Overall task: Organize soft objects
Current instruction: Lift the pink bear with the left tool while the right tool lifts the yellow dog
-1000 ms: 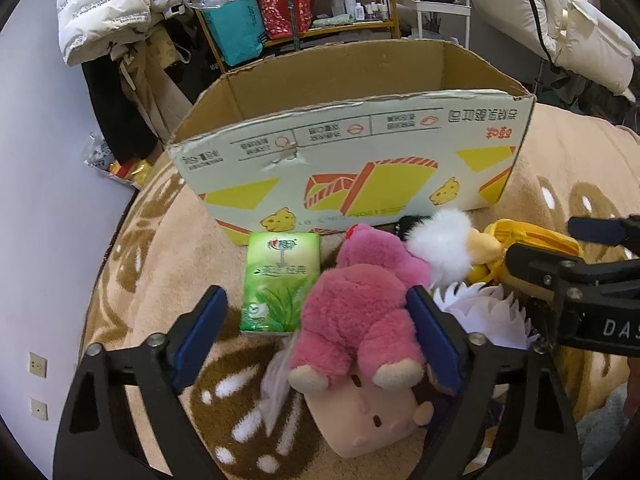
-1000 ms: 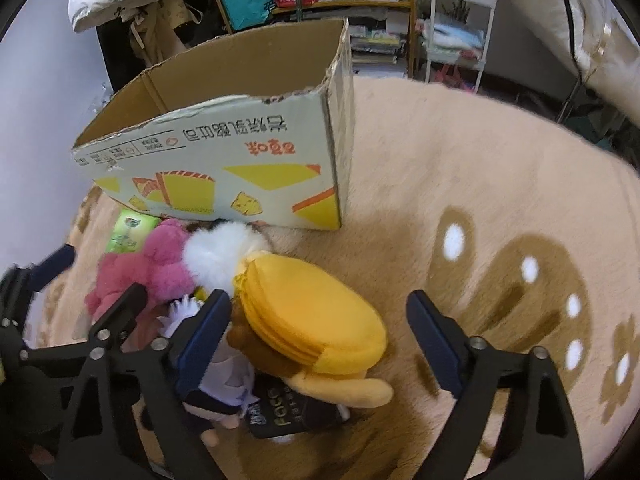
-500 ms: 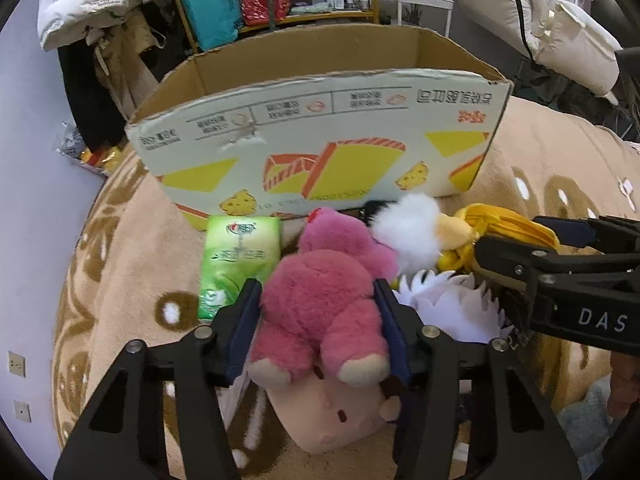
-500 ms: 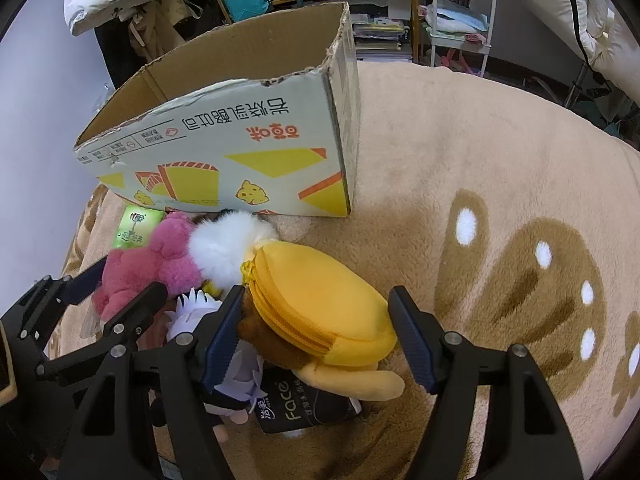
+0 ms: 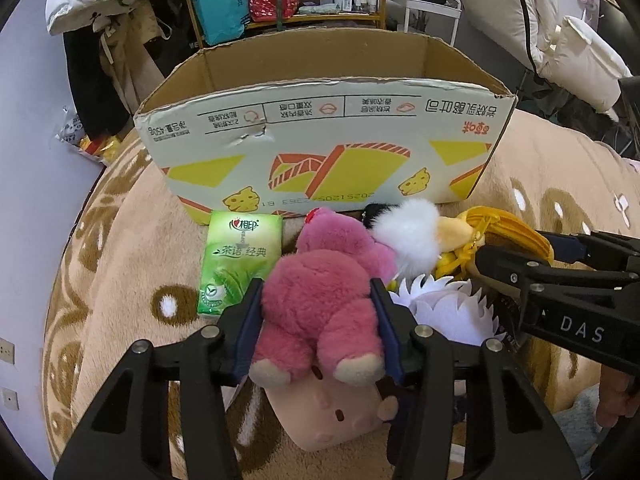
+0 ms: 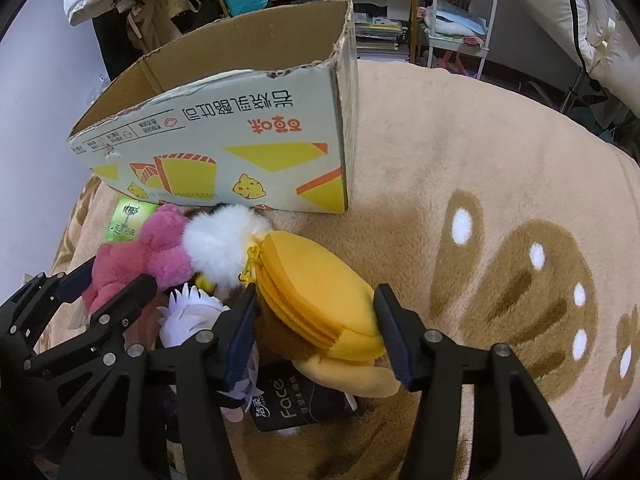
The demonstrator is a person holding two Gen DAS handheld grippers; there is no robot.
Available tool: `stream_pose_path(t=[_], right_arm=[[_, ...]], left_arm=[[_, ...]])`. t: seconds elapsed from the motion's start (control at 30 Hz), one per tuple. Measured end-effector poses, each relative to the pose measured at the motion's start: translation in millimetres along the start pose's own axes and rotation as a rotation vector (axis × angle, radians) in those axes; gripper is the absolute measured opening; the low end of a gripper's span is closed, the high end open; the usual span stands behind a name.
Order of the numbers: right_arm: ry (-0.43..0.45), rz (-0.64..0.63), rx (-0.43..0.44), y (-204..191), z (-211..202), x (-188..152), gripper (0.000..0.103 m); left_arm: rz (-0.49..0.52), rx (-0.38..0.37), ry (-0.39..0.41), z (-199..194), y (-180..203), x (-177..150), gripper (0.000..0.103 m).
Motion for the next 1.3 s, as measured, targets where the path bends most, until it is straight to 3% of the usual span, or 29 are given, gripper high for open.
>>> stream_pose_path(t=[0.83, 1.3], right_arm=[[0.057, 0.027, -0.015, 8, -18, 13, 0.057], [0.14, -0.004, -0.04, 4, -41, 26, 0.057]], left_arm=[[-0.018, 0.068, 0.091, -31, -8, 13, 0.05], [-0.003, 0.177, 0.183, -63, -24, 27, 0.05]])
Point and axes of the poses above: each gripper's, at about its wrist camera, not at the fingertips, and z roughly the way its jaws point, y to its right, x to its top, the point moved 9 cm from there along z, roughly the way its jaws point, and after that the axes turned 15 degrees about y, right-handed, at the moved point
